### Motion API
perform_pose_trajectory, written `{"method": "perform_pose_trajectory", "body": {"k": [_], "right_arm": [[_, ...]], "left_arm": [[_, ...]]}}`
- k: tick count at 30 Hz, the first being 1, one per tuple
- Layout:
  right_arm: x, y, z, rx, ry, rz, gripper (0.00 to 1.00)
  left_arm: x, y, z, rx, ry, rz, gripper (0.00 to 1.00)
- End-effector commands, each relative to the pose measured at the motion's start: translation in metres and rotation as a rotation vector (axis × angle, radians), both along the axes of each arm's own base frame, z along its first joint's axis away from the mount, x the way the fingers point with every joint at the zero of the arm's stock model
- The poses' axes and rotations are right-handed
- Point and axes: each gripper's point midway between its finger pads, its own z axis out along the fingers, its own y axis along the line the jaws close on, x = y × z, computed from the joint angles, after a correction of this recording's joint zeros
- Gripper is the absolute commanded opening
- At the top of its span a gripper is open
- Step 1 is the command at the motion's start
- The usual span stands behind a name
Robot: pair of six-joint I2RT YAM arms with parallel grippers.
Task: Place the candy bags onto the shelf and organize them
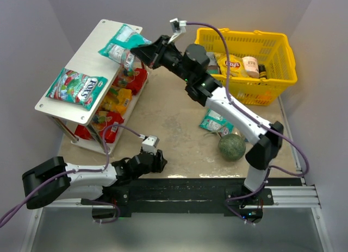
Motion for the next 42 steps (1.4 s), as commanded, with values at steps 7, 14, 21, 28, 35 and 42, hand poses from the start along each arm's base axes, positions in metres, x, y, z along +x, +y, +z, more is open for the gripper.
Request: {"method": "perform_pose_trajectory", "body": {"k": [7,14,21,28,35,42], "right_arm": [[0.029,0.065,0.020,0.105,-0.091,0.128,0.00],[0.051,0.090,-0.022,0.057,-0.039,0.133,0.00],[0.055,0.099,-0.040,0.046,-0.002,0.156,0.00],[0.050,0.111,-0.045,0.037,0.031,0.133,0.00],[0.057,0.118,-0.058,0.030,0.066,0.130,0.00],[0.064,0.119,-0.067,0.020,0.089,0.101,0.00]], "left_arm": [[0.000,0.011,-0.001,0.014,-0.015,0.025,0.56],[0.001,0.011,0.007,0.004,-0.033,0.023,0.56],[0.002,0.010,0.009,0.005,-0.037,0.020,0.56],[0.003,0.008,0.020,-0.027,-0.052,0.021,0.56],[0.004,0.008,0.033,-0.060,-0.077,0.022,0.57],[0.003,0.011,0.035,-0.061,-0.078,0.028,0.57]]}}
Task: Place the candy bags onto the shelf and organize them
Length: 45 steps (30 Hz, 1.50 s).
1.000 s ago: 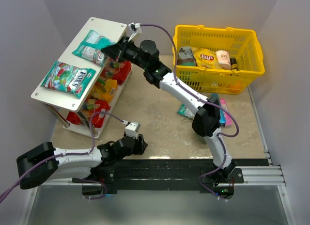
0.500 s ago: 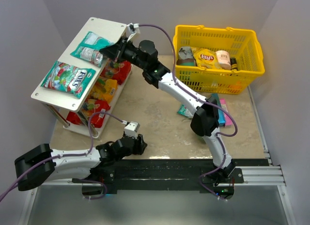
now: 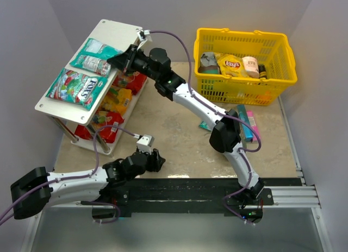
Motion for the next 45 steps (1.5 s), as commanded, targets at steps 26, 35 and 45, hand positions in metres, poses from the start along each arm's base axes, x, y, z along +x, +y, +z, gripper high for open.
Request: {"method": "perform_pose_trajectory", "body": {"k": [26,35,45], "right_arm": [[-0.033,-0.150,0.020,-0.287,0.068,-0.440,0.74],[-0.057,-0.313,-0.136,-0.809,0.220,-0.820,0.77],[-0.034,-0.390,-0.277,-1.146,0.420,-0.985,0.78]], "left_arm": [[0.013,0.012,0.039,-0.007,-0.096,0.060,0.74],[0.023,-0.001,0.097,-0.080,-0.226,0.026,0.89],[0.023,-0.018,0.110,-0.142,-0.225,0.000,1.00]]}}
